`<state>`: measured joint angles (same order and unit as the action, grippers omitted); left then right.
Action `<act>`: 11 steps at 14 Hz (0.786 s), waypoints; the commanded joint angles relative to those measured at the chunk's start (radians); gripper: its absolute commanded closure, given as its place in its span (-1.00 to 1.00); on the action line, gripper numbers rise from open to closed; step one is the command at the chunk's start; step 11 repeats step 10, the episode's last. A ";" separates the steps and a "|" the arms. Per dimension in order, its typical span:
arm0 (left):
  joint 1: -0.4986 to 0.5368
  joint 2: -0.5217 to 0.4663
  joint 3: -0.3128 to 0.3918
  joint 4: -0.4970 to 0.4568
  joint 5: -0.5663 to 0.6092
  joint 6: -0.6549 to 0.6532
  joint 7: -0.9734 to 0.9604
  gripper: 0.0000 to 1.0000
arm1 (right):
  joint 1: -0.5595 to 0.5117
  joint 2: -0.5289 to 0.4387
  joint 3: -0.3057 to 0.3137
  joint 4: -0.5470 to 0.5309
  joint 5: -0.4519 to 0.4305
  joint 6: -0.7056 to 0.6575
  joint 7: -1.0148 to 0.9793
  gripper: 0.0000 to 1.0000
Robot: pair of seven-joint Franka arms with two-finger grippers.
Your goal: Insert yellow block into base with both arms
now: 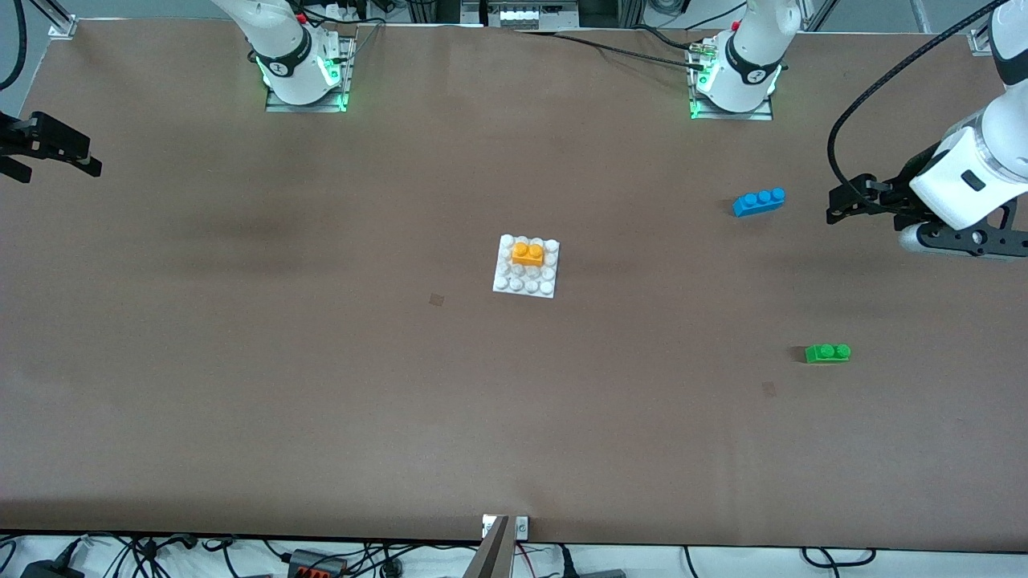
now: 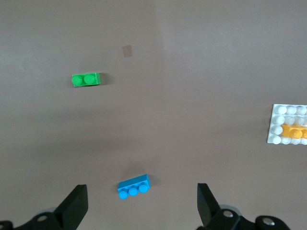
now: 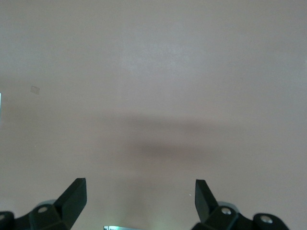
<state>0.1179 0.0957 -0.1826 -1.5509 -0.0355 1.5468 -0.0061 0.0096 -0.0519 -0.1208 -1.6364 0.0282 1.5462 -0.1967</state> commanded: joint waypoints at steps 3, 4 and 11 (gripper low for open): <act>0.020 0.010 -0.014 0.029 -0.009 -0.027 -0.017 -1.00 | 0.000 0.003 -0.005 0.017 0.019 -0.017 -0.001 -1.00; 0.020 0.010 -0.014 0.029 -0.009 -0.028 -0.018 -1.00 | 0.000 0.003 -0.005 0.017 0.019 -0.017 -0.001 -1.00; 0.020 0.010 -0.014 0.031 -0.007 -0.037 -0.017 -1.00 | 0.000 0.003 -0.005 0.017 0.019 -0.017 -0.001 -1.00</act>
